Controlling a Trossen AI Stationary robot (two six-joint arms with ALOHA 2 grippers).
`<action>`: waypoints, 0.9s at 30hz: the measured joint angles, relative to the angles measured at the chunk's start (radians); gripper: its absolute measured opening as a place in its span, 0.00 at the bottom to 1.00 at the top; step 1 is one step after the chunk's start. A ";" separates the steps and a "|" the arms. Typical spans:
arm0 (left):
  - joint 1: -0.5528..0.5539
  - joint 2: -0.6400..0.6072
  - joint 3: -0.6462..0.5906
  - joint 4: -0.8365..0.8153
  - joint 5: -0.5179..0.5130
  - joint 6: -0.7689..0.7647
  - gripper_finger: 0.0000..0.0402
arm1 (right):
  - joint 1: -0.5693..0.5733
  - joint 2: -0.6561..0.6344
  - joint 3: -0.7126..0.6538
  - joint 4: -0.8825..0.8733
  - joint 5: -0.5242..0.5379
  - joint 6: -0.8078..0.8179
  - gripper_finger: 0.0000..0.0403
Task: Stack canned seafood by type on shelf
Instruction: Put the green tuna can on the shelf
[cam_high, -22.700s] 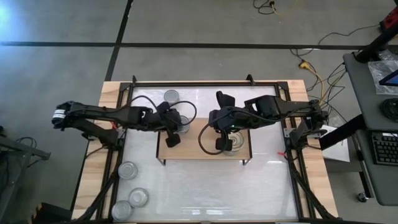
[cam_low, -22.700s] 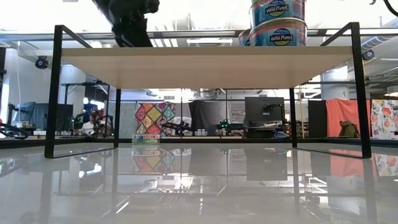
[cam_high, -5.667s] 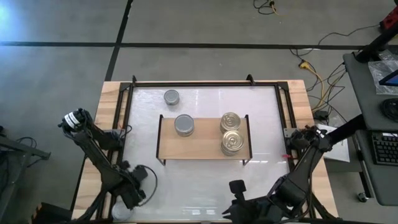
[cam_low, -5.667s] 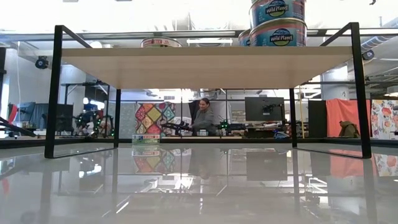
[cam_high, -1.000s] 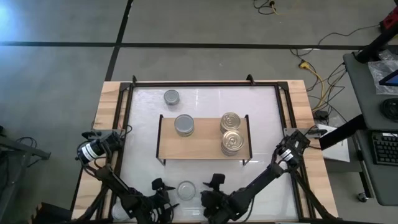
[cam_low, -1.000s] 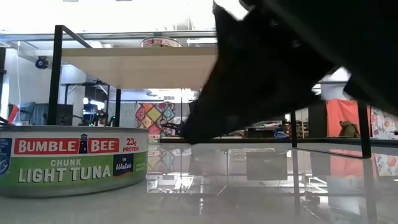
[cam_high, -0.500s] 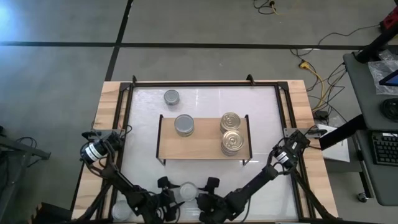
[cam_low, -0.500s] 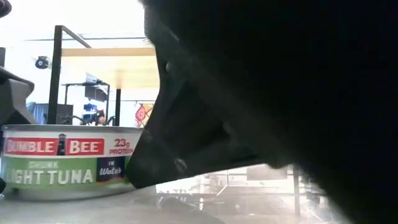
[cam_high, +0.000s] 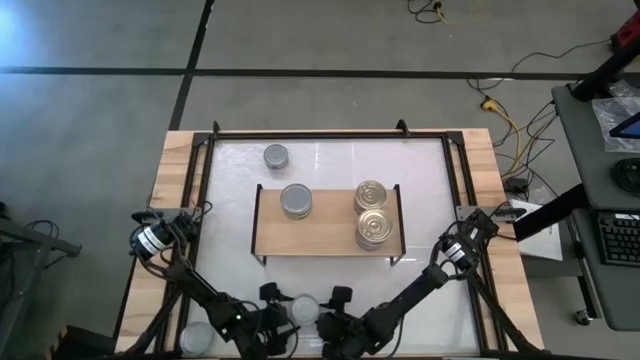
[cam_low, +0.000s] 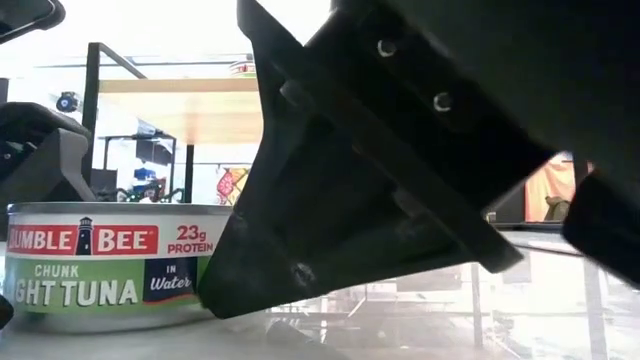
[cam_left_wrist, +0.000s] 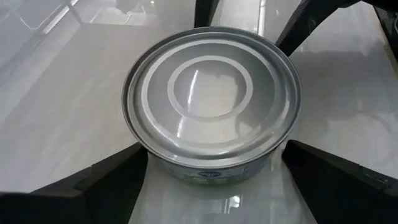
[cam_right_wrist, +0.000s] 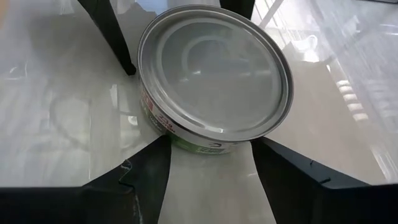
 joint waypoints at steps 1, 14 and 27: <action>0.000 0.000 0.000 0.004 0.003 0.014 0.91 | -0.002 -0.001 0.000 0.000 -0.003 -0.009 0.56; 0.026 0.001 -0.004 0.083 0.016 0.152 0.92 | -0.026 -0.001 -0.004 0.057 -0.032 -0.155 0.57; 0.034 0.000 -0.003 0.089 0.008 0.148 0.90 | -0.033 -0.001 0.002 0.045 -0.042 -0.188 0.59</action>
